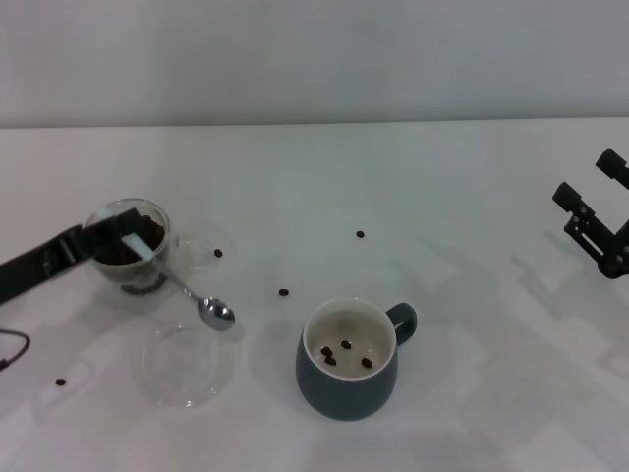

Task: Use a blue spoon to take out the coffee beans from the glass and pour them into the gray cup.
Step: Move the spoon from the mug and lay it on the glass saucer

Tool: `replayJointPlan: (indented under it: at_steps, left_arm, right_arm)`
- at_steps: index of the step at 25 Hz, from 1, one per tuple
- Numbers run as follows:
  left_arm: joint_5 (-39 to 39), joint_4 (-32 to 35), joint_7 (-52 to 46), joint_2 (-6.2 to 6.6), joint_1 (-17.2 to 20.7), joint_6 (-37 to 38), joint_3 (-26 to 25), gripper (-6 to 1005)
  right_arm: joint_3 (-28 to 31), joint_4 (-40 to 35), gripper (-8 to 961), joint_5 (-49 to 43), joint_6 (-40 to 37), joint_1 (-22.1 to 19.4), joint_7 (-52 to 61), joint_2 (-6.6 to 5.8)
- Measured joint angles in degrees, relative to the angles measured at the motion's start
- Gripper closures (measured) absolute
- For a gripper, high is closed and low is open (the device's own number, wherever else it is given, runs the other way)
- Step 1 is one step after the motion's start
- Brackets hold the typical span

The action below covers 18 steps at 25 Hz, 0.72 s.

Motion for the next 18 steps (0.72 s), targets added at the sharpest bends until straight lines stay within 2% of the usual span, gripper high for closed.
replayJointPlan:
  at_steps: [4,18]
  left_arm:
    - [-0.3,-3.4,0.9,0.1,0.4,-0.1,-1.1,862]
    - [-0.2,-6.3,1.9,0.21,3.0,-1.5,-2.6,862]
  right_arm:
    - [0.0,0.0,336,0.3,0.0,0.0,0.0,0.0]
    - [3.4,0.6,336,0.7,0.1,-0.7,0.3,-0.09]
